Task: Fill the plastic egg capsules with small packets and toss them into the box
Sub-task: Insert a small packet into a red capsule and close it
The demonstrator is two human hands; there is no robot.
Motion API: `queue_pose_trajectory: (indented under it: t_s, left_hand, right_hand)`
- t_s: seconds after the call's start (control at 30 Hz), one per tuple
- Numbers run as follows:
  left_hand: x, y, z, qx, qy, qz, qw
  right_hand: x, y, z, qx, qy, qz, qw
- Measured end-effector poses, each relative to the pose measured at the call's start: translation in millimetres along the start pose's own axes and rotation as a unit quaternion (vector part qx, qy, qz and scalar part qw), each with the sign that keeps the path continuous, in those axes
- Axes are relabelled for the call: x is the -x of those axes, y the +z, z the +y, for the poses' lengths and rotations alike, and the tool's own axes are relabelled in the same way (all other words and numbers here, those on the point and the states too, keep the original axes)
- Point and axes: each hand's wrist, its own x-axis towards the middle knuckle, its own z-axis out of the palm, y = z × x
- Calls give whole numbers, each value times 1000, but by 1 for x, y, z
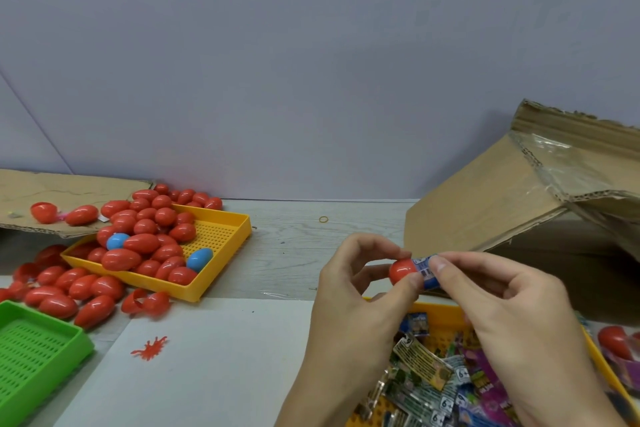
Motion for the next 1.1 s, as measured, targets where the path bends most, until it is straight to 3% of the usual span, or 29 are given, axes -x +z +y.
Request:
queue_pose_trajectory:
  t_s: [0.33, 1.1]
  left_hand:
    - [0, 0, 2, -16, -6, 6, 1000]
    - [0, 1, 3, -60, 4, 23, 998]
  right_hand:
    - [-1, 0, 0, -42, 62, -18, 997]
    - [0, 0, -5, -10, 39, -44, 998]
